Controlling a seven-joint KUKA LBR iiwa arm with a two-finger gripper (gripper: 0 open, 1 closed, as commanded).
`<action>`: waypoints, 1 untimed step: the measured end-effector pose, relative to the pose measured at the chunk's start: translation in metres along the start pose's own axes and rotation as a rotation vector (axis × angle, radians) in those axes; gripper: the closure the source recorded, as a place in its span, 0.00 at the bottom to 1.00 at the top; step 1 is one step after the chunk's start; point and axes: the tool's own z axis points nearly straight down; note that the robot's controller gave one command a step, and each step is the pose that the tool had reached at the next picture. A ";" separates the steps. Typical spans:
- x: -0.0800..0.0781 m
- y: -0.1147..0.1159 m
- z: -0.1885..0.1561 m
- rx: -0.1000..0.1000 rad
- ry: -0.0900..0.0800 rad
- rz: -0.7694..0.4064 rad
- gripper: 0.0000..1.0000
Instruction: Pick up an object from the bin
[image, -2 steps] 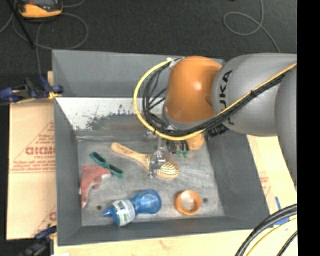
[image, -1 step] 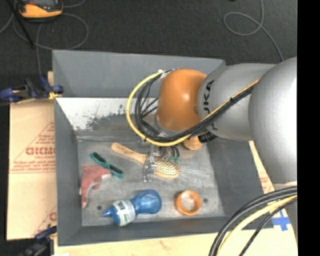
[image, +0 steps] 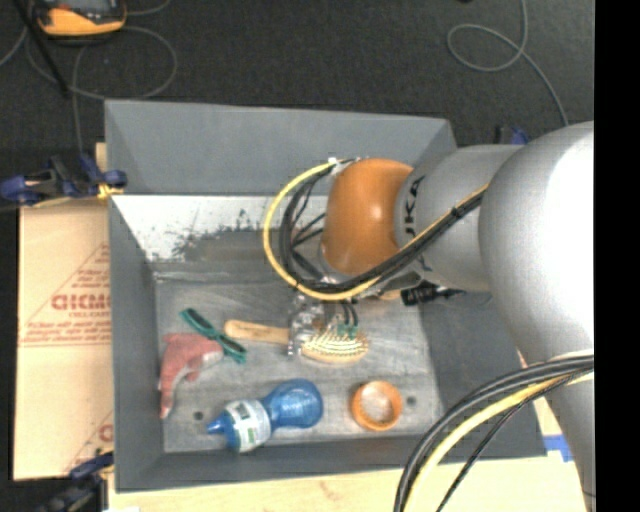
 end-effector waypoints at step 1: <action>0.000 0.000 0.000 -0.001 0.000 0.000 1.00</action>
Offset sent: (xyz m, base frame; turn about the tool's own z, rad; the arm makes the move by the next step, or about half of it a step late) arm 0.0049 -0.0072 0.1894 0.0304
